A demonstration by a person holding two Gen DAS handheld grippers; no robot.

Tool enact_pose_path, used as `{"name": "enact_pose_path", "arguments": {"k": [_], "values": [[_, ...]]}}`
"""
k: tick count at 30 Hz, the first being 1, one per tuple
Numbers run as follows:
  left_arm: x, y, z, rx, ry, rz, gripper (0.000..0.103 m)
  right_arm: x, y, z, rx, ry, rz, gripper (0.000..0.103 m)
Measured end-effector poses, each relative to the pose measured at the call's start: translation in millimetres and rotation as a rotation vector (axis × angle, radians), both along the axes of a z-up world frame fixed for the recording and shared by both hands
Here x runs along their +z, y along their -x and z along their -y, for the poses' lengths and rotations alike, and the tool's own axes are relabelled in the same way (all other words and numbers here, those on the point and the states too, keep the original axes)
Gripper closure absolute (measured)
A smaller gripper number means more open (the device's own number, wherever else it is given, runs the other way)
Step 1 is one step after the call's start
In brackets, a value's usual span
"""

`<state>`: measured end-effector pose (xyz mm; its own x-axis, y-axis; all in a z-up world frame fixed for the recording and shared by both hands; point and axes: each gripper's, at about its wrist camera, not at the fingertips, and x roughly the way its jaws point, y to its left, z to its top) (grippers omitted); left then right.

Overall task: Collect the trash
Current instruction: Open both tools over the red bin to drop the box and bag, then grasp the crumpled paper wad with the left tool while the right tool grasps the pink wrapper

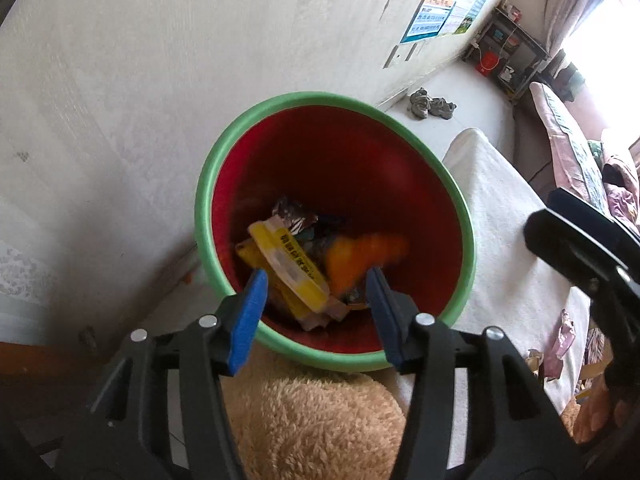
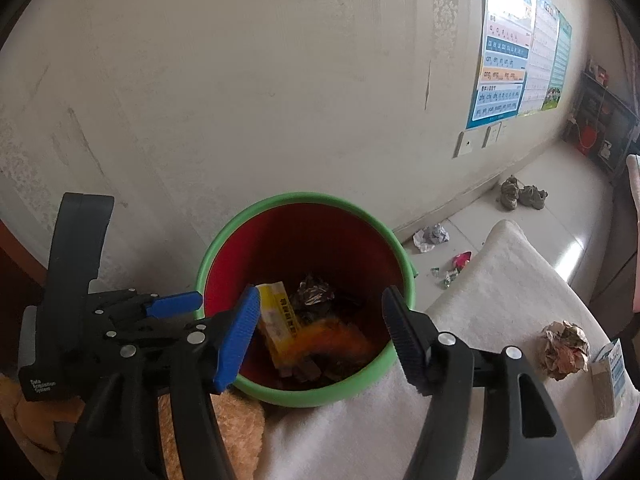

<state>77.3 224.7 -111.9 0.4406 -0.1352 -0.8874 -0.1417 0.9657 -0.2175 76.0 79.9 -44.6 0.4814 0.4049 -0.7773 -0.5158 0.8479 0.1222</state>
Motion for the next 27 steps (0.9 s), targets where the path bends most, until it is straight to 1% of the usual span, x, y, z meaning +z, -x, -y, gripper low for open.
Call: {"name": "enact_pose_path", "arguments": {"k": [2,5,7,8,10,15,18,21,22,24,25,27], "values": [[-0.3,1.0,0.5,0.002,0.001,-0.004,0.054,1.4,2.7,4.1,-0.01,-0.008,-0.006,0.04],[1.0,3.7,2.2,-0.002,0.005,-0.004,0.054,4.7,8.6,17.1,-0.035,-0.009,0.001,0.036],[3.2,4.6,6.1,-0.007,0.01,0.0,0.053,7.0,15.0,30.4,-0.059,-0.008,0.008,0.033],[3.9,4.6,8.8,-0.009,0.012,0.002,0.05,7.6,19.2,41.7,-0.08,-0.015,0.005,0.033],[5.1,6.4,17.9,-0.028,0.017,0.006,0.049,7.5,26.3,63.2,-0.121,-0.03,-0.008,0.031],[7.2,10.5,47.2,-0.099,0.007,-0.003,0.048,0.8,46.7,140.9,-0.291,-0.052,-0.059,0.029],[9.0,13.5,64.5,-0.123,0.02,-0.003,0.048,-6.8,57.7,198.5,-0.446,-0.053,-0.094,0.029],[9.5,18.3,89.5,-0.169,0.028,-0.014,0.045,-18.5,68.6,248.1,-0.599,-0.044,-0.118,0.029],[8.4,20.3,97.3,-0.183,0.028,-0.019,0.045,-27.4,72.6,267.9,-0.666,-0.051,-0.151,0.029],[5.0,24.3,116.2,-0.222,0.031,-0.038,0.045,-42.5,78.0,292.6,-0.75,-0.099,-0.218,0.029],[3.5,25.9,122.8,-0.239,0.034,-0.047,0.045,-51.0,79.1,301.7,-0.779,-0.132,-0.256,0.029],[2.0,29.6,138.5,-0.276,0.034,-0.062,0.045,-63.0,77.7,312.7,-0.803,-0.177,-0.303,0.029]]}}
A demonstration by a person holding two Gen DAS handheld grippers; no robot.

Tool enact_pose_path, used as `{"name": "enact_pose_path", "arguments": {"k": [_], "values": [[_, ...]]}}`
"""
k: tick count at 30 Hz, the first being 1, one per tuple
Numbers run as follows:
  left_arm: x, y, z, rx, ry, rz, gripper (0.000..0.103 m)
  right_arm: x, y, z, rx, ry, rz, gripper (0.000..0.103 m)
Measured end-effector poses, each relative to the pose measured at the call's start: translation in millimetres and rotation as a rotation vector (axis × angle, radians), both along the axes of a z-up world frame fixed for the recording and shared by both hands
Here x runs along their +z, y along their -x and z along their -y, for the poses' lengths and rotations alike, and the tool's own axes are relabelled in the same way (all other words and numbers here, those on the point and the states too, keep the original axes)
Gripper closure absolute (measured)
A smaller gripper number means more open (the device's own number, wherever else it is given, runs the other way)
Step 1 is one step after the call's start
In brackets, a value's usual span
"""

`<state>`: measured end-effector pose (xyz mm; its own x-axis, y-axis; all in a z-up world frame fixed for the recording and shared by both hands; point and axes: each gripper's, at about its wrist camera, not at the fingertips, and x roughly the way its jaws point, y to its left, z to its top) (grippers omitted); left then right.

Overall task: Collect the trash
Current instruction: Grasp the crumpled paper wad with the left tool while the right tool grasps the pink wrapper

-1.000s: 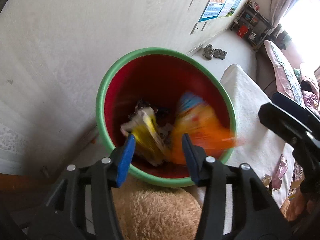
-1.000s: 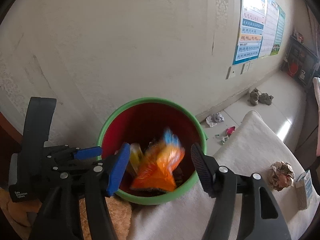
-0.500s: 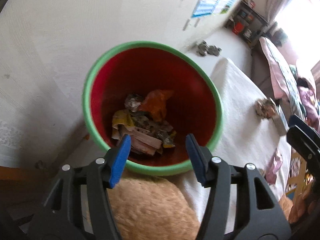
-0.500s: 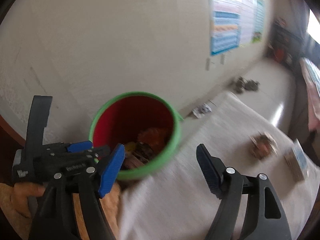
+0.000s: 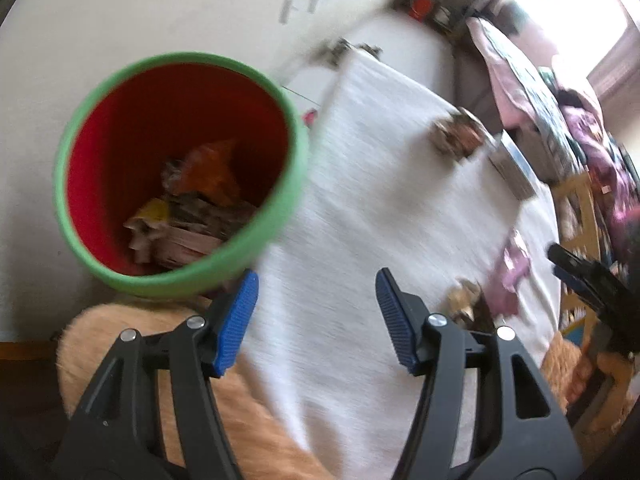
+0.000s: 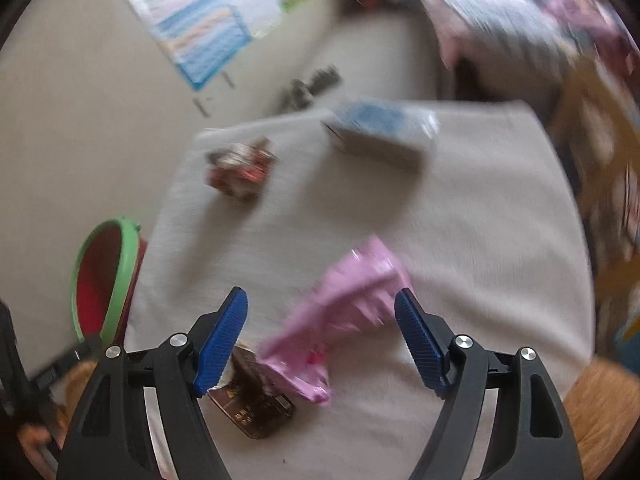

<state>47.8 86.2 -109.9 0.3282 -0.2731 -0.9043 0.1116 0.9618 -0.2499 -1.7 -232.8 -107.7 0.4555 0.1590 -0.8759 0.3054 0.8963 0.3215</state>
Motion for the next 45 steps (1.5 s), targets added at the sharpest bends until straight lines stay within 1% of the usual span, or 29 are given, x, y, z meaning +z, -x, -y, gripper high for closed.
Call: {"name": "enact_pose_path", "arguments": {"k": [2,4,6,8,9,10,11,12,13,14,16,18,20,23,26,28,31,34,38,40,41,42,43,45], "values": [[0.6,4.1,14.4,-0.037,-0.002,-0.004,0.044,-9.1,0.9,-1.5,0.0,-0.029,-0.025,0.029],[2.6,8.5,29.6,-0.079,-0.001,-0.004,0.042,-17.6,-2.0,-6.9,0.022,-0.032,-0.047,0.029],[2.9,12.5,41.5,-0.114,-0.006,-0.007,0.042,-22.5,-1.9,-13.2,0.038,-0.032,-0.058,0.03],[1.9,16.6,51.5,-0.143,-0.014,-0.012,0.042,-27.3,-2.5,-17.6,0.057,-0.024,-0.061,0.032],[0.9,18.5,55.7,-0.157,-0.016,-0.017,0.042,-29.1,-2.5,-18.4,0.066,-0.017,-0.059,0.041],[-0.4,20.4,59.8,-0.168,-0.018,-0.022,0.041,-30.2,-2.3,-19.3,0.074,-0.012,-0.058,0.054],[-2.0,21.8,64.0,-0.181,-0.019,-0.027,0.041,-30.1,-0.1,-17.5,0.084,-0.03,-0.046,0.058],[-2.9,22.5,67.2,-0.188,-0.022,-0.03,0.041,-29.2,0.8,-16.1,0.087,-0.044,-0.033,0.07],[-4.2,22.5,71.1,-0.196,-0.028,-0.033,0.041,-26.9,1.8,-15.0,0.092,-0.048,-0.019,0.076],[-5.2,21.5,74.1,-0.203,-0.032,-0.035,0.041,-21.9,3.1,-14.1,0.1,-0.037,-0.001,0.076],[-5.8,13.3,84.1,-0.226,-0.053,-0.03,0.041,-11.4,7.5,-11.3,0.115,-0.008,0.039,0.082],[-2.0,1.0,93.3,-0.236,-0.08,0.0,0.041,-5.8,12.6,-8.5,0.121,0.017,0.067,0.082],[3.7,-15.9,102.9,-0.232,-0.084,0.032,0.041,-1.1,19.6,-2.6,0.114,0.046,0.087,0.082],[8.5,-46.9,123.1,-0.233,-0.09,0.076,0.041,-3.2,28.2,9.5,0.084,0.022,0.084,0.082],[3.8,-76.4,152.8,-0.27,-0.159,0.108,0.041,-5.5,35.7,17.3,0.069,0.004,0.08,0.082],[-0.6,-92.2,172.2,-0.3,-0.186,0.126,0.041,-6.4,38.8,20.0,0.069,0.001,0.08,0.082],[-10.9,-108.9,193.0,-0.325,-0.23,0.125,0.033,-8.7,38.0,21.3,0.074,-0.013,0.077,0.081],[-19.4,-120.1,204.1,-0.319,-0.226,0.115,0.032,-14.9,38.9,22.0,0.084,-0.024,0.068,0.081],[-31.4,-130.5,220.4,-0.345,-0.28,0.095,0.032,-22.8,38.7,24.6,0.085,-0.045,0.052,0.081],[-35.5,-134.2,222.3,-0.345,-0.294,0.095,0.032,-23.3,39.4,26.8,0.08,-0.051,0.054,0.081],[-36.6,-135.3,223.4,-0.346,-0.297,0.094,0.034,-22.8,39.9,28.1,0.076,-0.053,0.057,0.081],[-37.8,-135.6,224.2,-0.35,-0.298,0.092,0.044,-22.7,40.1,29.0,0.074,-0.053,0.059,0.081],[-38.7,-135.5,224.9,-0.357,-0.302,0.084,0.057,-22.4,40.6,29.4,0.073,-0.053,0.06,0.081],[-38.5,-133.7,223.1,-0.365,-0.302,0.077,0.061,-22.9,40.0,29.5,0.074,-0.05,0.059,0.081]]}}
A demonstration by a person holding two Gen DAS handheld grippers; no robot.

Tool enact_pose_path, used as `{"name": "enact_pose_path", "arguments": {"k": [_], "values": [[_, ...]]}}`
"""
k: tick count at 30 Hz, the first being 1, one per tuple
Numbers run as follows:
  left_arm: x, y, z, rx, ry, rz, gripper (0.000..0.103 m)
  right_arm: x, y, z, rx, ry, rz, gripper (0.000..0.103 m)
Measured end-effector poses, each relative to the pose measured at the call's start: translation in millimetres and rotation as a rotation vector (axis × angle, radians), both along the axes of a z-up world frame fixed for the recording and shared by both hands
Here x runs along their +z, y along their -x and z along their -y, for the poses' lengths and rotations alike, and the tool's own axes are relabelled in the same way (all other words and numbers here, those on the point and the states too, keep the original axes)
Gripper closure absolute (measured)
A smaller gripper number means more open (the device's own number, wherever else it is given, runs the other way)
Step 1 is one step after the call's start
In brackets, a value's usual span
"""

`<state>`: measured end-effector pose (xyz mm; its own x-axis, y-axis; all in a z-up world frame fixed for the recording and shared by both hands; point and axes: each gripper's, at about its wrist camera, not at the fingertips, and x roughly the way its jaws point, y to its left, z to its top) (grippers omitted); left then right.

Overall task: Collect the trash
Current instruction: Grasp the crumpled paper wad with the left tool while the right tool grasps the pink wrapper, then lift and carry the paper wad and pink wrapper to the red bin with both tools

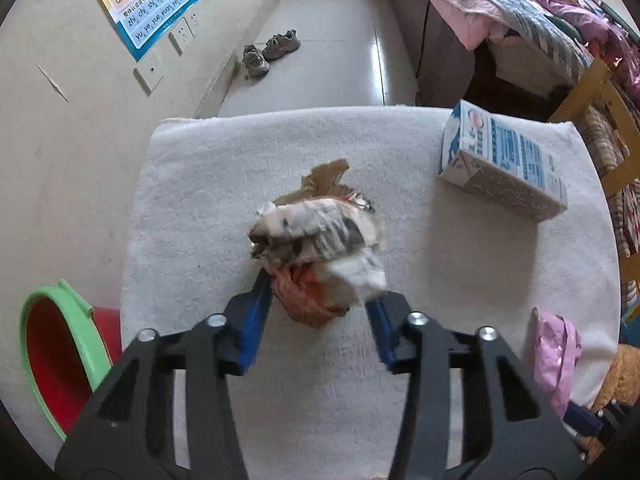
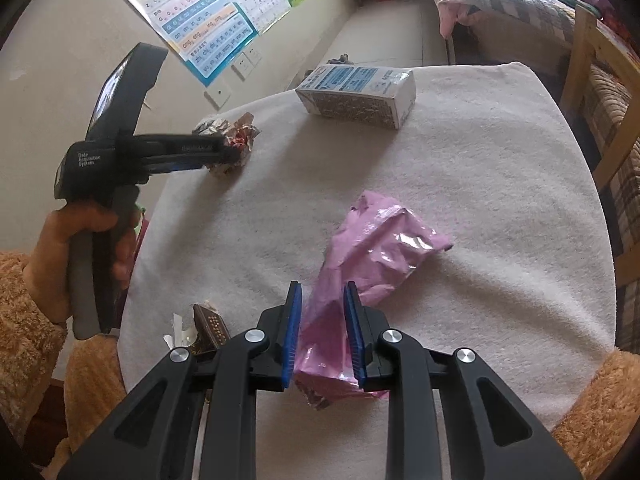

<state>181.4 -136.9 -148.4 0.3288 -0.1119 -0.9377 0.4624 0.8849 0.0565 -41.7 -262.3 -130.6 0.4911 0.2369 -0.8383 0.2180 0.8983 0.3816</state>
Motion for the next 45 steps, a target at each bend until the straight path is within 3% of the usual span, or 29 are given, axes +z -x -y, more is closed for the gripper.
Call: {"name": "enact_pose_path", "arguments": {"k": [11,12,16,17,22,27,35,39,41,43,45], "values": [[27.3,53.3,-49.4,0.038,0.103,-0.028,0.064,1.1,-4.3,-17.9,0.062,0.048,-0.025,0.08],[29.2,59.8,-56.1,0.049,0.115,-0.036,0.064,0.5,-4.1,-18.8,0.063,0.048,-0.029,0.078],[34.7,89.7,-76.7,0.078,0.147,-0.05,0.064,3.8,-2.4,-18.6,0.047,0.055,-0.022,0.052],[34.3,97.1,-81.2,0.083,0.147,-0.051,0.064,5.3,-1.9,-18.0,0.042,0.055,-0.017,0.051],[25.1,112.2,-92.6,0.103,0.139,-0.065,0.063,6.9,-0.1,-14.5,0.023,0.042,-0.017,0.05],[20.9,115.5,-97.6,0.129,0.156,-0.069,0.044,5.1,0.1,-13.4,0.017,0.05,-0.032,0.05],[10.1,115.1,-98.1,0.138,0.17,-0.108,0.046,0.3,-1.7,-22.9,0.041,0.093,-0.045,0.05],[4.0,115.7,-101.4,0.153,0.171,-0.135,0.058,-3.7,-3.5,-27.7,0.063,0.1,-0.055,0.053],[5.3,116.1,-103.6,0.157,0.18,-0.131,0.061,-9.9,-4.6,-30.2,0.073,0.105,-0.072,0.06],[6.7,115.8,-105.3,0.161,0.186,-0.129,0.063,-17.5,-5.0,-30.1,0.073,0.096,-0.096,0.081],[7.9,115.9,-107.0,0.168,0.192,-0.125,0.063,-19.7,-3.9,-28.9,0.065,0.083,-0.099,0.084]]}}
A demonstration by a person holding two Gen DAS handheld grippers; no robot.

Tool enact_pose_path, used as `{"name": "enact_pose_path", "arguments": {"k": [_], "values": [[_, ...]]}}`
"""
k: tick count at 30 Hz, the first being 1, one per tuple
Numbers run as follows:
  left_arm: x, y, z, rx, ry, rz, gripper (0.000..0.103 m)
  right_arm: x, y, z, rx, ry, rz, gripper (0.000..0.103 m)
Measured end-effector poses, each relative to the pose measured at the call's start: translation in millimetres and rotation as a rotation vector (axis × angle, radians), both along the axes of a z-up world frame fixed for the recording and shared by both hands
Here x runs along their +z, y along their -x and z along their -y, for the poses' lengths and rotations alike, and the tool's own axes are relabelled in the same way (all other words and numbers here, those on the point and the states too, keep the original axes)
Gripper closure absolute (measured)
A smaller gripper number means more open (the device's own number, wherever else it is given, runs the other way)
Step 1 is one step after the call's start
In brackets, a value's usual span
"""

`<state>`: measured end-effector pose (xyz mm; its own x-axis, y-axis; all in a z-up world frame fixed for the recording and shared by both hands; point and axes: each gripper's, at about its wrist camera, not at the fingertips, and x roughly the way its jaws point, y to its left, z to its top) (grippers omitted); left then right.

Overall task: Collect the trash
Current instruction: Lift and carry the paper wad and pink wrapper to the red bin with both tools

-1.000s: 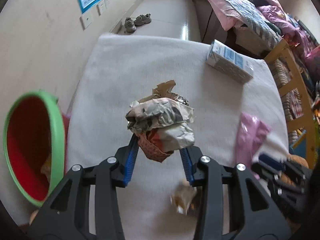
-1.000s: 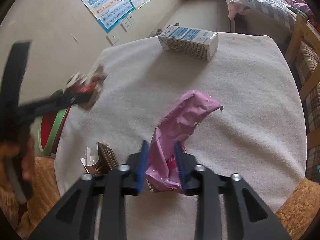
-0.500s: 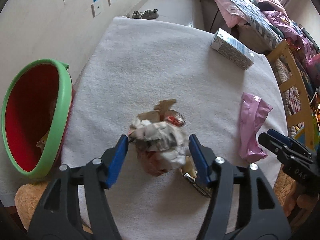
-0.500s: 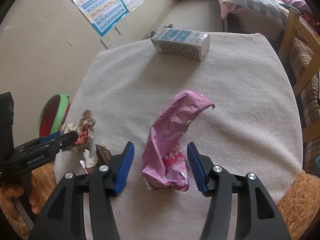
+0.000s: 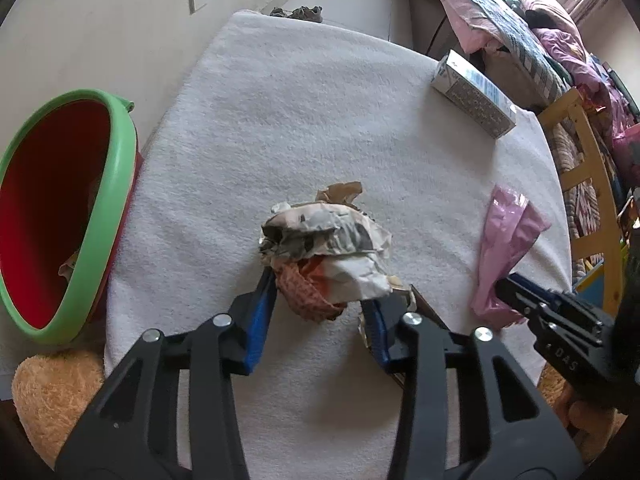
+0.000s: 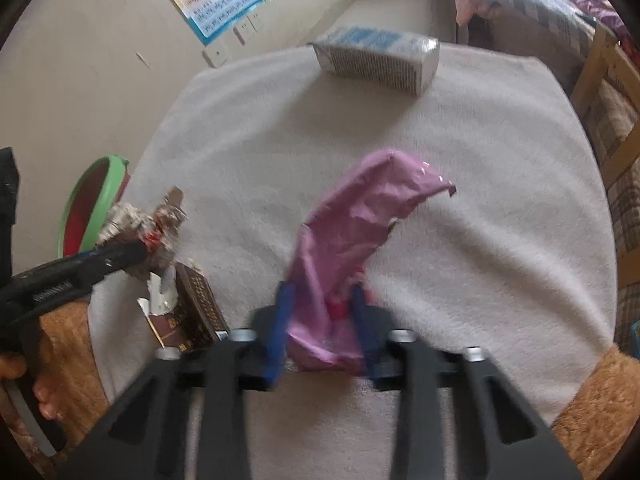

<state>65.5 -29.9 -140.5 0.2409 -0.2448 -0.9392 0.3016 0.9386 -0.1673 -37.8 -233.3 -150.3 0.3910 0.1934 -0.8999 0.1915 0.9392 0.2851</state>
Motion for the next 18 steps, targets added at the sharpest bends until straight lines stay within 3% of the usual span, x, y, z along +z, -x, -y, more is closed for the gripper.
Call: {"name": "enact_pose_path", "arguments": {"k": [3,18], "values": [[2.2,0.3,-3.8,0.015,0.011,0.006,0.064,9.9,1.7,0.8,-0.001,0.008,0.041,0.098],[49.4,1.8,-25.8,0.057,0.077,0.108,0.064,73.9,0.0,-32.5,0.106,0.169,0.222,0.098]]}}
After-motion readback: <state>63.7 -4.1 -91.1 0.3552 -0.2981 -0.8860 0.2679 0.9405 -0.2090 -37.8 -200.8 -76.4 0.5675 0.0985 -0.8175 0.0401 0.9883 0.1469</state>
